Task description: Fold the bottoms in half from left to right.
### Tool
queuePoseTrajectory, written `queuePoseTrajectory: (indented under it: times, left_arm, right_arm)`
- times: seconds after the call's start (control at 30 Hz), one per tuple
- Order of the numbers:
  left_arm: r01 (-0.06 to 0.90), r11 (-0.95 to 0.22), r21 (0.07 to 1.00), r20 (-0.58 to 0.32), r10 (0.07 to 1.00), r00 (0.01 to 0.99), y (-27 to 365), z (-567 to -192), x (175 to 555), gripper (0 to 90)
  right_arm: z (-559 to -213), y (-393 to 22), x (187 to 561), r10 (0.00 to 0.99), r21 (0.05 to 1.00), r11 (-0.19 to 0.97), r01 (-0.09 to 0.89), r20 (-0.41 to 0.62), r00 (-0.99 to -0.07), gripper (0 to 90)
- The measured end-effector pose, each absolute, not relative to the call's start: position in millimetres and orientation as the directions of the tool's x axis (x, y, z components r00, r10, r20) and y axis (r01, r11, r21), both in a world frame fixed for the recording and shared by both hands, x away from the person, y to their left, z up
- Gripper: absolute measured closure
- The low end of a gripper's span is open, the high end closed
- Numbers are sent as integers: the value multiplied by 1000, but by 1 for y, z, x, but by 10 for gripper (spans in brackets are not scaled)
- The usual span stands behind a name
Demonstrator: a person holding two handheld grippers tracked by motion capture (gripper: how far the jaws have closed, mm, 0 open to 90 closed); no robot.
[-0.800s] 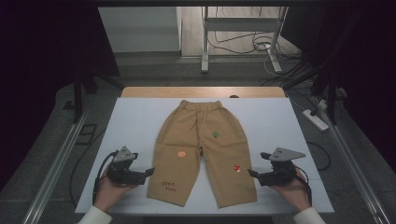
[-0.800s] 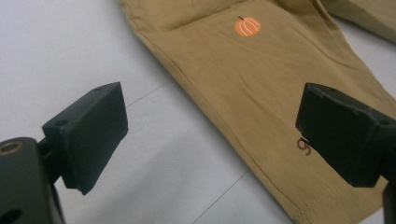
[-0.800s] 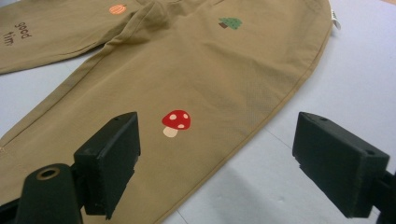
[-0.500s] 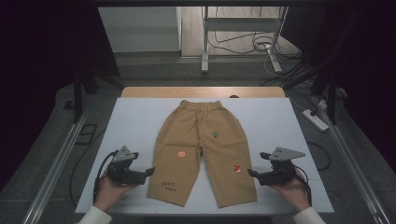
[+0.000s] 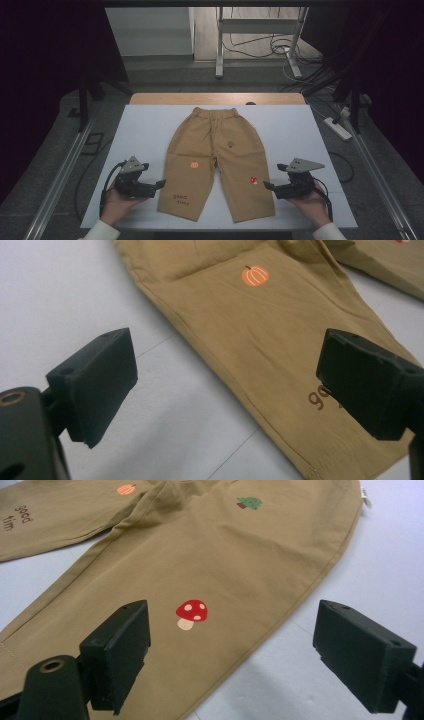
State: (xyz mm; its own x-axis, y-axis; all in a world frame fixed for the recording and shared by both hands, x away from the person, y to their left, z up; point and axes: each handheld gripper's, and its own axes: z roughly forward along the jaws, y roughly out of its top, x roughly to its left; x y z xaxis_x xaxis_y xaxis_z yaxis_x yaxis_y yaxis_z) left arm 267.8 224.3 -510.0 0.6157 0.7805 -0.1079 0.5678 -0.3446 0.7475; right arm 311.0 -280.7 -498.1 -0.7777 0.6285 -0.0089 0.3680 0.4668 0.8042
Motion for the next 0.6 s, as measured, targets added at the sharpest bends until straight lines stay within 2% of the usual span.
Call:
queuePoseTrajectory:
  times: [0.5,0.6]
  left_arm:
    - [571,-338,748,-110,786,609,223,-511,268,96]
    - [564,-337,754,-105,786,609,224,-510,268,97]
  right_arm:
    - [-496,-269,313,616,819,448,358,7,-788,157]
    - [-495,-264,313,611,829,413,377,55,-790,157]
